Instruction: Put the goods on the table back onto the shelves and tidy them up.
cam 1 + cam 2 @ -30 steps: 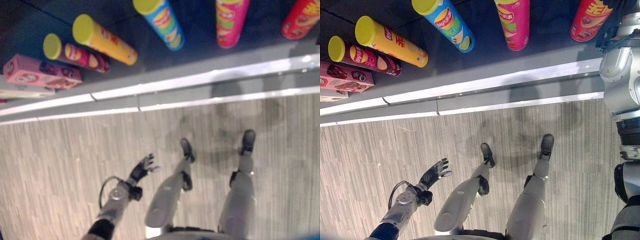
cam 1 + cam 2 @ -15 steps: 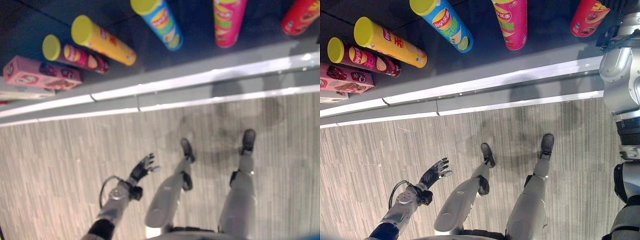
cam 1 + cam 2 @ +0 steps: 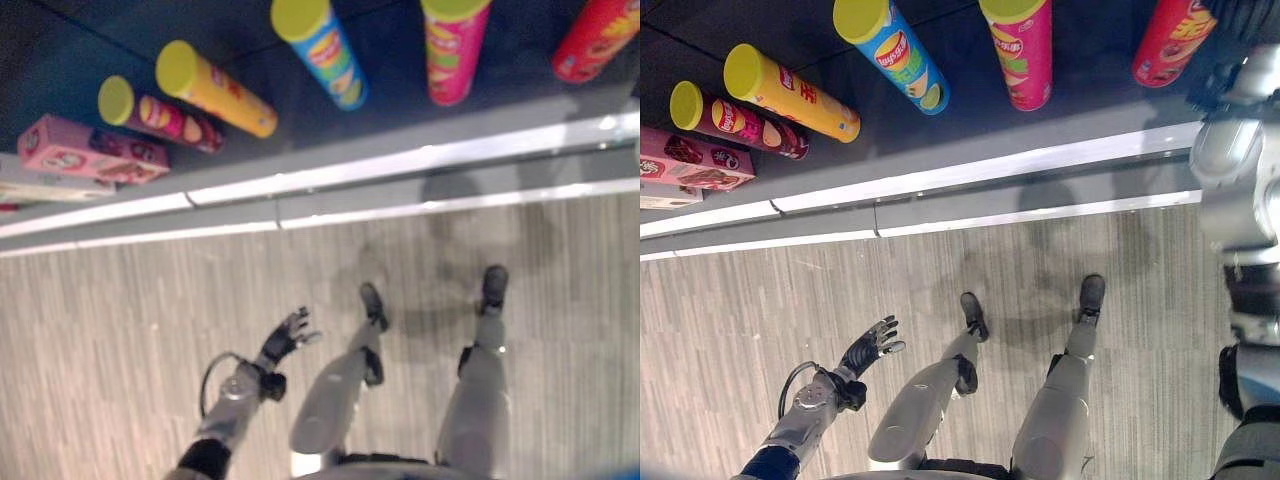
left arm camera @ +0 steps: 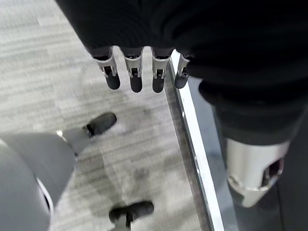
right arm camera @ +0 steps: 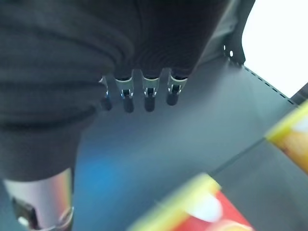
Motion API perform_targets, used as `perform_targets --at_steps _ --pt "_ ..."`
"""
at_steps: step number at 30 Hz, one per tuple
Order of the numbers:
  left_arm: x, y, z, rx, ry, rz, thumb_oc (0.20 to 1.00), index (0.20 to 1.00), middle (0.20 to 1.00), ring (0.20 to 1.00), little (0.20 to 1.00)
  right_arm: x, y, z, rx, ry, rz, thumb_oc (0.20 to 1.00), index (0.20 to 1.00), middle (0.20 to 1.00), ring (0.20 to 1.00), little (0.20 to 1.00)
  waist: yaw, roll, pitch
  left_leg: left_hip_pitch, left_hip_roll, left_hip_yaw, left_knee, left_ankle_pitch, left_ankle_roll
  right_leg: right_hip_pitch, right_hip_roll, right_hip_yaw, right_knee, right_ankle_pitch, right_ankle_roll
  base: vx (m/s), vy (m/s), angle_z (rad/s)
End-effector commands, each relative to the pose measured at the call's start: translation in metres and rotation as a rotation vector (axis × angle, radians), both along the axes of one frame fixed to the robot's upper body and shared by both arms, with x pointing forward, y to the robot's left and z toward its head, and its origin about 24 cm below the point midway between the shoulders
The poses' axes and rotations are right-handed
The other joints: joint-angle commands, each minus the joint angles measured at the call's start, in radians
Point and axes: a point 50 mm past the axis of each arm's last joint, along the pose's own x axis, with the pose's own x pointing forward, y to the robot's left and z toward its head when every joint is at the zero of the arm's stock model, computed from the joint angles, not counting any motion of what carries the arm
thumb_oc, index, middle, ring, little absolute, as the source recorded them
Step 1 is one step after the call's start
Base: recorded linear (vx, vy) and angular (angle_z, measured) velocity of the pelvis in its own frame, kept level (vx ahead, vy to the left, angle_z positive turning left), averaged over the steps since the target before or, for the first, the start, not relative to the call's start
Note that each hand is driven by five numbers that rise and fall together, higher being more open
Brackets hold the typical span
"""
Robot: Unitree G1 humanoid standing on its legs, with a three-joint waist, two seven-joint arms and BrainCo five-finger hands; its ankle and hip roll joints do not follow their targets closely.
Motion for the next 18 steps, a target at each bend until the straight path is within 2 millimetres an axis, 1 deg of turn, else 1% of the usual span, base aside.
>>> perform_targets --at_steps 1,2,3,4,5,6,7,8,9,10,11,12,13,14,15,16,17,18 --pt "-0.017 0.024 -0.014 0.08 0.064 0.045 1.0 1.0 1.0 1.0 1.0 -0.011 -0.006 -0.019 0.118 0.132 0.187 1.0 1.0 1.0 1.0 1.0 -0.022 -0.115 -0.063 0.105 0.051 0.009 0.038 -0.096 -0.11 -0.003 0.008 0.001 0.052 0.054 0.037 0.11 0.077 -0.33" --pt "-0.015 0.048 -0.011 0.138 0.073 0.061 1.0 1.0 1.0 1.0 1.0 -0.011 -0.015 -0.08 0.248 0.475 0.351 1.0 1.0 1.0 1.0 1.0 -0.054 -0.182 -0.093 0.169 0.041 0.037 0.02 -0.113 -0.089 0.031 0.002 0.01 0.04 0.09 0.052 0.09 0.132 -0.39" --pt "-0.019 0.053 -0.011 0.139 0.085 0.067 1.0 1.0 1.0 1.0 1.0 -0.013 -0.015 -0.092 0.284 0.559 0.405 1.0 1.0 1.0 1.0 1.0 -0.06 -0.194 -0.102 0.195 0.039 0.051 0.009 -0.117 -0.086 0.044 0.002 0.008 0.038 0.1 0.052 0.07 0.138 -0.43" --pt "-0.019 0.054 -0.011 0.14 0.085 0.067 1.0 1.0 1.0 1.0 1.0 -0.013 -0.015 -0.092 0.285 0.559 0.405 1.0 1.0 1.0 1.0 1.0 -0.058 -0.197 -0.105 0.192 0.036 0.052 0.008 -0.114 -0.085 0.041 0.0 0.011 0.037 0.103 0.052 0.02 0.087 -0.31" --pt "-0.02 0.061 -0.01 0.159 0.092 0.065 1.0 1.0 1.0 1.0 1.0 -0.017 -0.02 -0.103 0.324 0.616 0.446 1.0 1.0 1.0 1.0 1.0 -0.069 -0.207 -0.113 0.209 0.031 0.063 0.002 -0.121 -0.079 0.041 -0.005 0.006 0.048 0.109 0.052 0.01 0.104 -0.42" --pt "-0.019 0.073 -0.009 0.191 0.105 0.069 1.0 1.0 1.0 1.0 1.0 -0.02 -0.025 -0.124 0.384 0.737 0.502 1.0 1.0 1.0 1.0 1.0 -0.085 -0.234 -0.129 0.241 0.027 0.085 0.0 -0.132 -0.073 0.043 -0.008 0.009 0.071 0.142 0.052 0.01 0.134 -0.39" --pt "-0.019 0.081 -0.008 0.213 0.114 0.072 1.0 1.0 1.0 1.0 1.0 -0.021 -0.028 -0.141 0.444 0.864 0.559 1.0 1.0 1.0 1.0 1.0 -0.091 -0.246 -0.137 0.262 0.03 0.1 0.0 -0.14 -0.071 0.053 -0.008 -0.002 0.082 0.152 0.052 -0.01 0.091 -0.29" --pt "-0.019 0.081 -0.008 0.213 0.114 0.072 1.0 1.0 1.0 1.0 1.0 -0.021 -0.028 -0.141 0.445 0.864 0.559 1.0 1.0 1.0 1.0 1.0 -0.09 -0.248 -0.139 0.259 0.028 0.101 0.0 -0.138 -0.071 0.05 -0.01 0.0 0.081 0.154 0.052 -0.02 0.059 -0.28" --pt "-0.021 0.09 -0.007 0.23 0.124 0.089 1.0 1.0 1.0 1.0 1.0 -0.023 -0.039 -0.159 0.491 0.973 0.546 1.0 1.0 1.0 1.0 1.0 -0.099 -0.265 -0.153 0.281 0.038 0.121 0.0 -0.142 -0.067 0.059 -0.01 -0.022 0.11 0.164 0.052 -0.02 0.028 -0.26" --pt "-0.021 0.09 -0.007 0.231 0.124 0.09 1.0 1.0 1.0 1.0 1.0 -0.023 -0.039 -0.159 0.491 0.973 0.547 1.0 1.0 1.0 1.0 1.0 -0.099 -0.267 -0.156 0.277 0.035 0.121 0.0 -0.14 -0.066 0.055 -0.012 -0.02 0.11 0.166 0.052 -0.03 0.072 -0.24" --pt "-0.022 0.096 -0.004 0.241 0.125 0.104 1.0 1.0 1.0 1.0 1.0 -0.026 -0.043 -0.163 0.483 1.031 0.538 1.0 1.0 1.0 1.0 1.0 -0.096 -0.269 -0.163 0.286 0.044 0.133 0.0 -0.14 -0.062 0.068 -0.014 -0.051 0.135 0.134 0.052 -0.05 0.113 -0.12" --pt "-0.02 0.097 -0.003 0.249 0.117 0.108 1.0 1.0 1.0 1.0 1.0 -0.028 -0.049 -0.165 0.5 1.032 0.514 1.0 1.0 1.0 1.0 1.0 -0.093 -0.269 -0.173 0.291 0.05 0.153 0.0 -0.136 -0.056 0.082 -0.015 -0.084 0.165 0.103 0.052 -0.05 0.14 -0.15" --pt "-0.024 0.099 -0.005 0.247 0.128 0.12 1.0 1.0 1.0 1.0 1.0 -0.03 -0.046 -0.171 0.512 1.063 0.539 1.0 1.0 1.0 1.0 1.0 -0.089 -0.272 -0.185 0.296 0.056 0.167 0.0 -0.136 -0.056 0.099 -0.011 -0.1 0.176 0.08 0.052 -0.07 0.175 -0.47" --pt "-0.029 0.105 -0.005 0.25 0.142 0.146 1.0 1.0 1.0 1.0 1.0 -0.033 -0.047 -0.18 0.542 1.117 0.555 1.0 1.0 1.0 1.0 1.0 -0.071 -0.278 -0.213 0.301 0.069 0.206 0.0 -0.126 -0.055 0.142 -0.007 -0.167 0.215 0.032 0.046 -0.02 0.154 -0.81" --pt "-0.032 0.107 -0.008 0.252 0.155 0.16 1.0 1.0 1.0 1.0 1.0 -0.032 -0.047 -0.189 0.592 1.148 0.583 1.0 1.0 1.0 1.0 1.0 -0.057 -0.279 -0.229 0.312 0.079 0.227 0.0 -0.137 -0.061 0.168 -0.004 -0.207 0.248 0.004 0.049 -0.02 0.125 -1.15" --pt "-0.033 0.107 -0.008 0.253 0.155 0.16 1.0 1.0 1.0 1.0 1.0 -0.032 -0.047 -0.189 0.592 1.148 0.584 1.0 1.0 1.0 1.0 1.0 -0.055 -0.28 -0.227 0.315 0.08 0.228 0.0 -0.139 -0.062 0.169 -0.003 -0.205 0.251 0.001 0.049 0.01 0.051 -1.39" --pt "-0.038 0.109 -0.009 0.253 0.165 0.169 1.0 1.0 1.0 1.0 1.0 -0.032 -0.049 -0.189 0.586 1.174 0.579 1.0 1.0 1.0 1.0 1.0 -0.042 -0.286 -0.244 0.321 0.086 0.249 0.0 -0.138 -0.062 0.194 -0.004 -0.24 0.262 -0.004 0.047 -0.04 0.014 -1.75" --pt "-0.041 0.107 -0.012 0.242 0.172 0.176 1.0 1.0 1.0 1.0 1.0 -0.032 -0.053 -0.191 0.593 1.177 0.553 1.0 1.0 1.0 1.0 1.0 -0.031 -0.292 -0.258 0.322 0.093 0.279 0.0 -0.132 -0.062 0.215 -0.012 -0.291 0.286 -0.003 0.049 -0.11 0.005 -1.83"
